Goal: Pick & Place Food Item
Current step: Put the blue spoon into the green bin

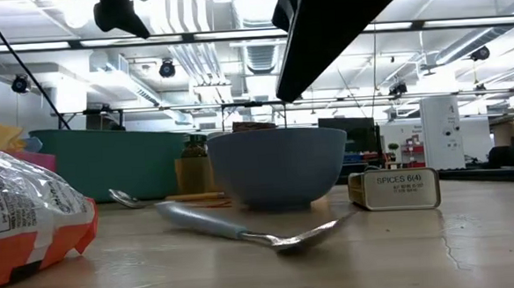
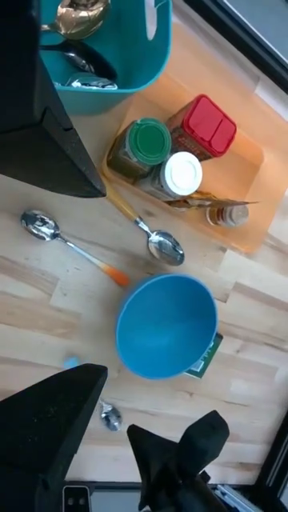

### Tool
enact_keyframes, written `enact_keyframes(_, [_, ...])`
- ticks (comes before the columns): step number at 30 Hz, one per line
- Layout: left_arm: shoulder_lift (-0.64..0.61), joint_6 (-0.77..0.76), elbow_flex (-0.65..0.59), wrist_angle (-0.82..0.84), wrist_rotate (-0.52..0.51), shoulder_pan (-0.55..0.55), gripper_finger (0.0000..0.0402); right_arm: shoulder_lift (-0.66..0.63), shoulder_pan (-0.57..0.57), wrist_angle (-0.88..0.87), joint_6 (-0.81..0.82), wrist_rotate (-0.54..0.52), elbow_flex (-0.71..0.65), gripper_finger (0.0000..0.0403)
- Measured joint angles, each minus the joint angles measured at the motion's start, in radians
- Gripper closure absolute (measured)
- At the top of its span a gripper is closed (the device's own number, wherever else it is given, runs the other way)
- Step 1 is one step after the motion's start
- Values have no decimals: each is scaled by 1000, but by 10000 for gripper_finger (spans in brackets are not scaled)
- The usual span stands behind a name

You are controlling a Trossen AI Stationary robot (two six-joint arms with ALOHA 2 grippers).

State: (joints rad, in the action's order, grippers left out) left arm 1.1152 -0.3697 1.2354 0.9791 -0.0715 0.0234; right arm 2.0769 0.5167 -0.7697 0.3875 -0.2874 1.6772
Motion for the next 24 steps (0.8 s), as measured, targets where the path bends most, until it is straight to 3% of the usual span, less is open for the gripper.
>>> enact_keyframes(12, [-1,3,0,16,0,-5,42,2,-2,53,99,43,-5,386])
enact_keyframes(24, [-1,3,-75,13,4,-5,42,2,-9,98,22,-1,-40,229])
